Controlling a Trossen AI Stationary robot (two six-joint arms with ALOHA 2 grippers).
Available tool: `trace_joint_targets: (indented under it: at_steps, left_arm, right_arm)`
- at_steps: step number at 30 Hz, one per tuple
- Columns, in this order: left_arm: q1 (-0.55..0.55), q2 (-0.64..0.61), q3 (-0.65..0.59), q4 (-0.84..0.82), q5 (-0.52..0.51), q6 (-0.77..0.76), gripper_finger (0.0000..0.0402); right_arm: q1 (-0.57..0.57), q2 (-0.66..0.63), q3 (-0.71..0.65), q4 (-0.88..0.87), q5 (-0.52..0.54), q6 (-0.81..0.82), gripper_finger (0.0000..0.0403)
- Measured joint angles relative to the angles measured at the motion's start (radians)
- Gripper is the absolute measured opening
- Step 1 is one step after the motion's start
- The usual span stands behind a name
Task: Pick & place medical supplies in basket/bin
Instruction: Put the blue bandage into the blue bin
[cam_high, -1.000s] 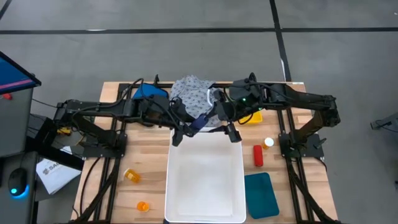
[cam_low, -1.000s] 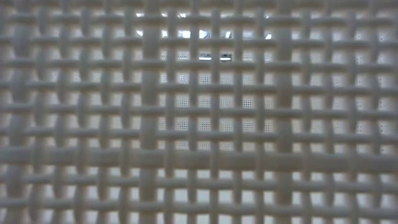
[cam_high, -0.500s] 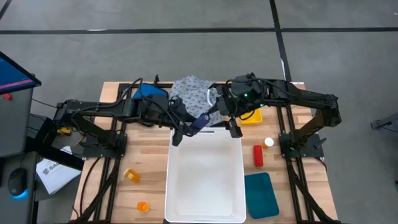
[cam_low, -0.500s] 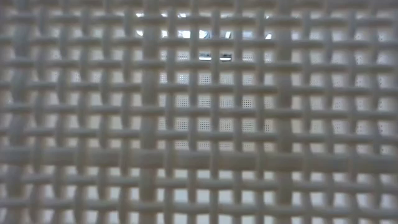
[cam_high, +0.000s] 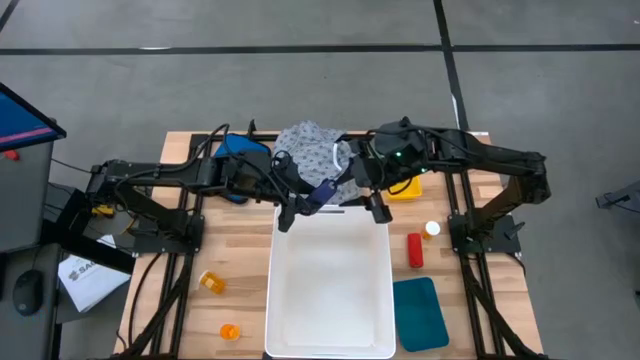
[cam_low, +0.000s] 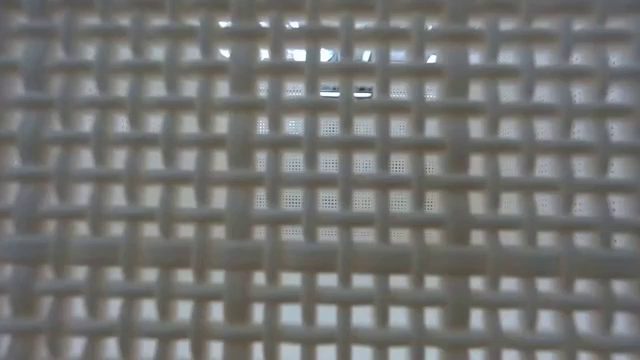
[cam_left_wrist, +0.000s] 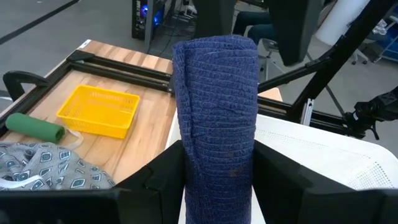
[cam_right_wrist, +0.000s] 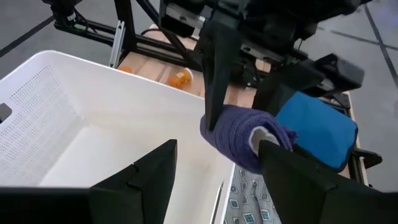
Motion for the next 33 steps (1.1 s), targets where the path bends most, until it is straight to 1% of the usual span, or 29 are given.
trace_joint_targets:
  at_steps: [9, 33]
  left_arm:
    - [0.005, 0.0, 0.0, 0.001, 0.002, 0.0, 0.0155]
    - [0.003, 0.0, 0.0, -0.002, 0.002, 0.0, 0.0155]
  right_arm:
    - [0.0, 0.005, 0.001, 0.035, -0.008, -0.011, 0.0223]
    - [0.0, 0.021, 0.002, 0.003, -0.01, -0.007, 0.0223]
